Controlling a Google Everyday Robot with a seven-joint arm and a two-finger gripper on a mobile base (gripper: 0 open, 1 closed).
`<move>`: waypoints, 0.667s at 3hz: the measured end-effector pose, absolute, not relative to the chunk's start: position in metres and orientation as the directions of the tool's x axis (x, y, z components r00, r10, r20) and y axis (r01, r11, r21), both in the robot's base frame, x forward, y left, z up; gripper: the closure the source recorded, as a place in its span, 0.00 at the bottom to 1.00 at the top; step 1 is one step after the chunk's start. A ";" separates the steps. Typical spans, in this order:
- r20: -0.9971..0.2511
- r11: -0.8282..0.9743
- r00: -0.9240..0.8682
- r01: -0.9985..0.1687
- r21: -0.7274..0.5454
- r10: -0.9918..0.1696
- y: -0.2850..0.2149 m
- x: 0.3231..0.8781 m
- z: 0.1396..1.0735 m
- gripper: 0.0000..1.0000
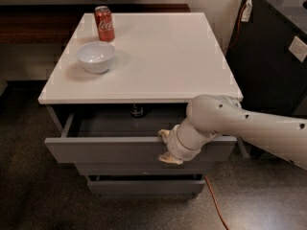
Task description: Pick pepsi can from top drawer and place on counter
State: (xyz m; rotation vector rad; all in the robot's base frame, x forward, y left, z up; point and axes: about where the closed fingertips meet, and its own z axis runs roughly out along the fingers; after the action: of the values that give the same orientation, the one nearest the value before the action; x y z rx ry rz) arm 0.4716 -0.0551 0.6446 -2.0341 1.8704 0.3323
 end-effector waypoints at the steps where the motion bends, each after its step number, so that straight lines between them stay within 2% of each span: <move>1: -0.405 -0.062 0.098 -0.993 -0.101 -0.909 -0.055 0.472 0.645 0.48; 2: -0.405 -0.062 0.098 -0.993 -0.101 -0.909 -0.055 0.471 0.645 0.22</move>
Offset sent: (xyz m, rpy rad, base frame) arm -0.1291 -0.0049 0.1237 0.2149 -0.1291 0.0336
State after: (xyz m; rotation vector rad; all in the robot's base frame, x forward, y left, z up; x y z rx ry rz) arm 0.4715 -0.0551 0.6447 -2.0340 1.8702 0.3323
